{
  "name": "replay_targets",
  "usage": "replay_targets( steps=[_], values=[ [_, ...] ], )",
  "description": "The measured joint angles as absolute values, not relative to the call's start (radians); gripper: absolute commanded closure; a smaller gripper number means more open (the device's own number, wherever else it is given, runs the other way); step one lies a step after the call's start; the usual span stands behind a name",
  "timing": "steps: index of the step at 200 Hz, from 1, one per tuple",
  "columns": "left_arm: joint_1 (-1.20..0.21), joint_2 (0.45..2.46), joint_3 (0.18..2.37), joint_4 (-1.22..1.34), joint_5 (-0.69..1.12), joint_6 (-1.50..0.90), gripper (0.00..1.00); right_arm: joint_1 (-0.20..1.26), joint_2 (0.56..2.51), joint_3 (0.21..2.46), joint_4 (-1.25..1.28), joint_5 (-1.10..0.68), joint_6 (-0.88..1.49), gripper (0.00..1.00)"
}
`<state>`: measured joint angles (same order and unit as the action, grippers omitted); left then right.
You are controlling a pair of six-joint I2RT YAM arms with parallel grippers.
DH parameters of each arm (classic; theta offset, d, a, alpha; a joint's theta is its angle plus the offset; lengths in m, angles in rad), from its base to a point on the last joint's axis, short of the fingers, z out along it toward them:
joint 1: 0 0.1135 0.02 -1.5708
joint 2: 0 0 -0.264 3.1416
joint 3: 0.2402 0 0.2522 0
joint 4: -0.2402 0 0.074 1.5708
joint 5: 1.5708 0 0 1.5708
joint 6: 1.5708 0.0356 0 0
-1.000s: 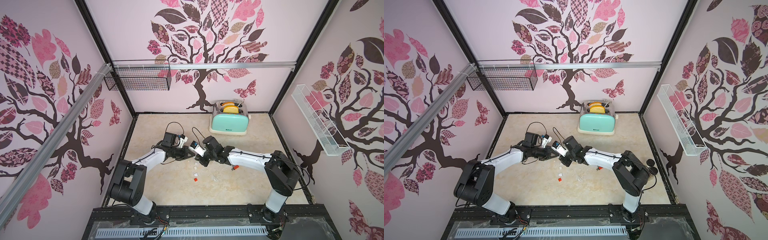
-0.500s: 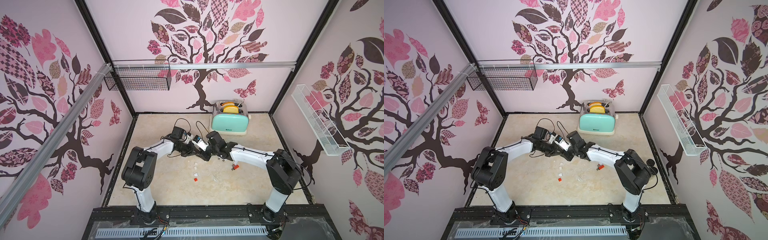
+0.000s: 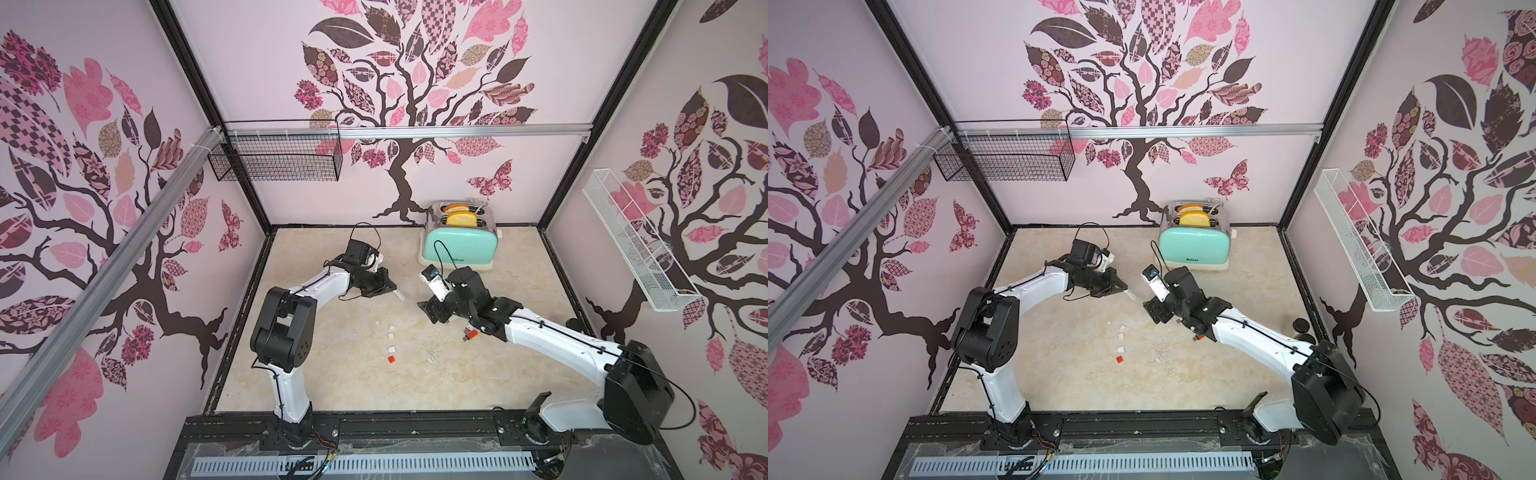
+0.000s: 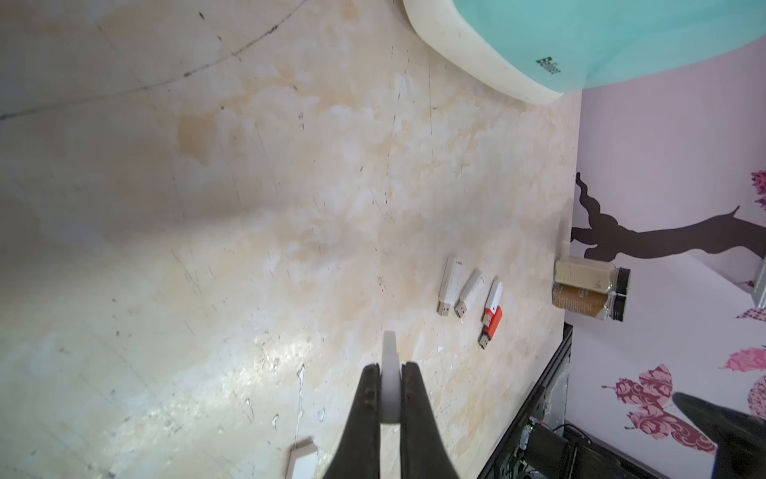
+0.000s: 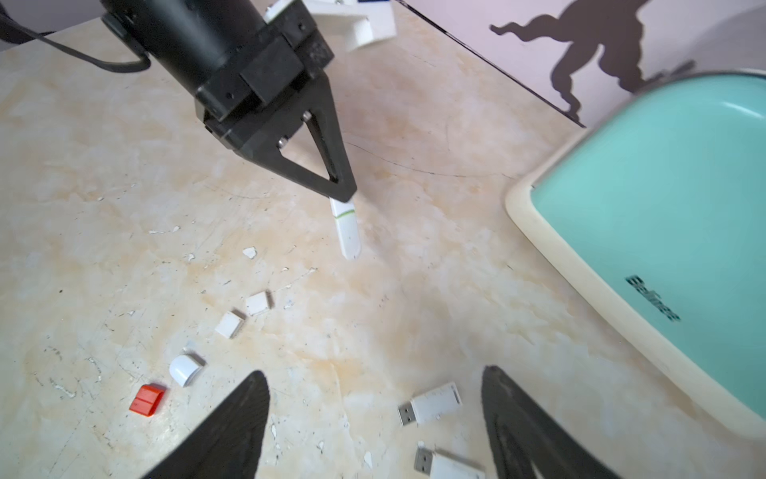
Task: Close the usb drive cover
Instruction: Close the cover of the USB drive, then place the USB drive at the center of the board.
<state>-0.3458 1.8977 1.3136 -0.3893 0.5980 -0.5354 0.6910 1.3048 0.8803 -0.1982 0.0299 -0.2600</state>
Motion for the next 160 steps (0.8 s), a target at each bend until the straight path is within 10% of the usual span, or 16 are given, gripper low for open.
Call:
replay_targets(
  steps=[160],
  values=[
    [-0.327, 2.162, 1.439, -0.128, 0.597, -0.789, 1.0, 0.684, 1.021, 0.706, -0.345, 0.281, -0.074, 0.02]
  ],
)
